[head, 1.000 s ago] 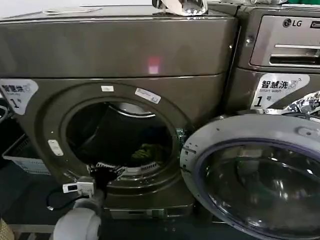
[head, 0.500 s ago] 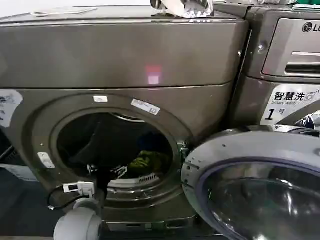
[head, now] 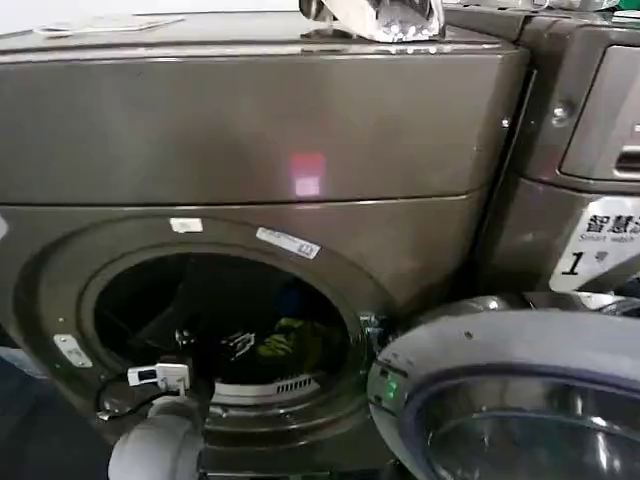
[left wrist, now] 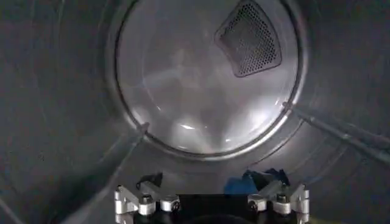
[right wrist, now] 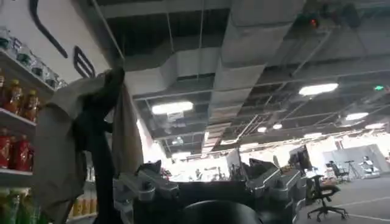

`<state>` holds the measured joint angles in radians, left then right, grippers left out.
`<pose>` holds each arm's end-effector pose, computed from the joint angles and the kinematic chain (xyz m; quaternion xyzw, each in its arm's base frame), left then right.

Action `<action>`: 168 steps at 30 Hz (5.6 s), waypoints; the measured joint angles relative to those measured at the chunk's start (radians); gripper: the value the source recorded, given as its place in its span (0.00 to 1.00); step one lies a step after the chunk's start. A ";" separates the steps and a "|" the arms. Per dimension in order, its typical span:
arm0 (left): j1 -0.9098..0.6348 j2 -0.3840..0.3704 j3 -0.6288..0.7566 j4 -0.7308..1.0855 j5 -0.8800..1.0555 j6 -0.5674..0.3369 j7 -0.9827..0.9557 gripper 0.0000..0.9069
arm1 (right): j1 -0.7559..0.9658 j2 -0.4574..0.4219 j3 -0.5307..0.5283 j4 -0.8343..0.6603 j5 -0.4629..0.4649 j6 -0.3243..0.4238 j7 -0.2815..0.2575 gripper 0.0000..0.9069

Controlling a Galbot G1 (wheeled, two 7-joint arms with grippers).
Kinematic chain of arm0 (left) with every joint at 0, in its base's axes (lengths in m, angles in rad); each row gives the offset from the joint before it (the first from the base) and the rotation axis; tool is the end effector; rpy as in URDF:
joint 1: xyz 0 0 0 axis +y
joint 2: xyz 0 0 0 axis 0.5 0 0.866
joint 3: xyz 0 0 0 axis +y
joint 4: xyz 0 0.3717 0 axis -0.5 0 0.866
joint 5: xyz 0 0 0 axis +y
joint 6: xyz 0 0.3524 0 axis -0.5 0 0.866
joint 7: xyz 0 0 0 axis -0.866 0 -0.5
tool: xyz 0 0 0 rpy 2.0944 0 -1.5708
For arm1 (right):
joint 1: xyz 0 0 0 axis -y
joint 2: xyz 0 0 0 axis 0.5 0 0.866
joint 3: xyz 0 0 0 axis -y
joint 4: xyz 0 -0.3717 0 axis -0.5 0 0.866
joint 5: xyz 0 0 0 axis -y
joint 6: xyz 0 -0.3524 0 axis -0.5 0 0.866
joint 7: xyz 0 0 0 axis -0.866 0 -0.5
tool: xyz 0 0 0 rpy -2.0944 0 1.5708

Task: Grasp the clothes from the dryer.

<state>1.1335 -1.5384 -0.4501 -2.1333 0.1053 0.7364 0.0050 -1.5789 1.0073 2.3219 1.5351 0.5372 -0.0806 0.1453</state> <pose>0.2803 -0.0159 -0.2093 -0.0085 -0.9899 -0.0607 0.1282 -0.1403 -0.4953 -0.0818 0.7073 0.6643 -0.1304 0.2037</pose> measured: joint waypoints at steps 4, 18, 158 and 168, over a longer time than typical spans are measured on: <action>-0.030 -0.002 0.007 0.038 0.000 0.000 0.000 1.00 | -0.002 -0.001 0.000 0.000 0.001 0.001 0.000 1.00; -0.127 0.025 -0.020 0.149 0.380 0.000 0.309 1.00 | -0.007 0.000 -0.001 0.007 0.003 0.004 -0.003 1.00; -0.527 0.007 0.061 0.662 0.583 -0.461 0.655 0.00 | 0.006 0.050 -0.082 0.073 -0.007 0.007 -0.027 1.00; -0.490 -0.033 0.043 0.603 0.320 -0.369 0.214 0.00 | 0.009 0.057 -0.087 0.081 -0.008 0.009 -0.035 1.00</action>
<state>0.6439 -1.5717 -0.4069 -1.5307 0.4252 0.3677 0.2190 -1.5703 1.0640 2.2347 1.6161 0.5294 -0.0714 0.1107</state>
